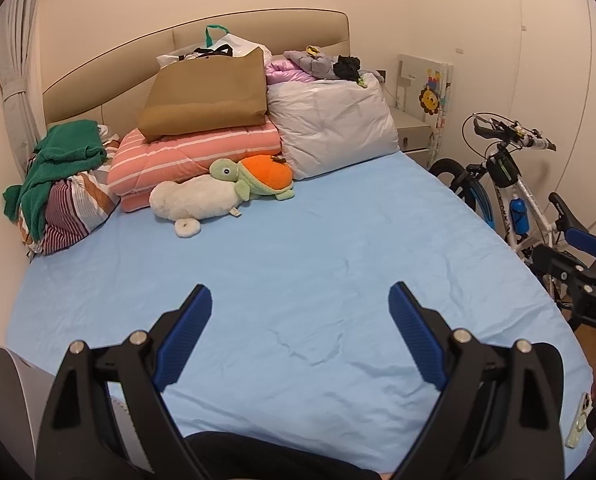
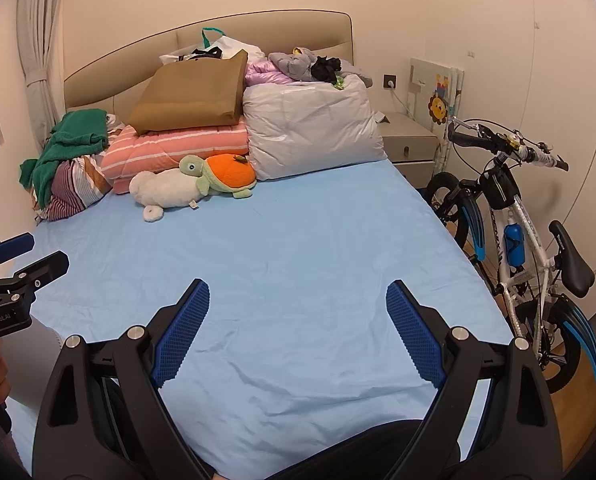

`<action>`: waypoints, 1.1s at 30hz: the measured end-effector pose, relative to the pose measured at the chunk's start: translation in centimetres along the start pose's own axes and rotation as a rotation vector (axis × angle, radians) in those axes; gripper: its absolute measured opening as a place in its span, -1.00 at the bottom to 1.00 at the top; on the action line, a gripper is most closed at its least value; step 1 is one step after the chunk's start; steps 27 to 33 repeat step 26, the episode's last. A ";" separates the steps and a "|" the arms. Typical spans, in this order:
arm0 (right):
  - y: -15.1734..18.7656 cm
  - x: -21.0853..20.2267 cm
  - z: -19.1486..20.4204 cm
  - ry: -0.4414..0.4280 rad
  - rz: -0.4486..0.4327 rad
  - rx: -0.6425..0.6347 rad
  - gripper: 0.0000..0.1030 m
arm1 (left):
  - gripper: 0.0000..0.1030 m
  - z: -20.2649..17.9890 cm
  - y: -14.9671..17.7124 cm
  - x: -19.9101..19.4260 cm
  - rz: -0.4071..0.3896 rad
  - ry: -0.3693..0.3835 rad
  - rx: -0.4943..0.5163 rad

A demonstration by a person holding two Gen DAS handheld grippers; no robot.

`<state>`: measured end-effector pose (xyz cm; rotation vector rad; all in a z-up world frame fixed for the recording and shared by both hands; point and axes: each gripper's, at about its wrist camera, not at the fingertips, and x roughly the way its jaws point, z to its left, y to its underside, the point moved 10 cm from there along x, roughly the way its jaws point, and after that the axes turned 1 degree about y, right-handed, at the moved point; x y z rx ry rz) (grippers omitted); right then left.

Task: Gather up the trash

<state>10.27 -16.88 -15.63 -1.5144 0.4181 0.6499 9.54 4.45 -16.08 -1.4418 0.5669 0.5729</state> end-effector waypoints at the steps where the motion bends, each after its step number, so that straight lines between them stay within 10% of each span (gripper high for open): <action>1: 0.0 0.0 0.0 0.001 0.000 0.000 0.69 | 0.75 0.0 0.0 0.0 0.000 0.000 0.000; 33: 0.0 -0.1 0.4 -0.003 0.002 0.001 0.69 | 0.75 1.0 0.0 0.3 0.025 -0.025 -0.018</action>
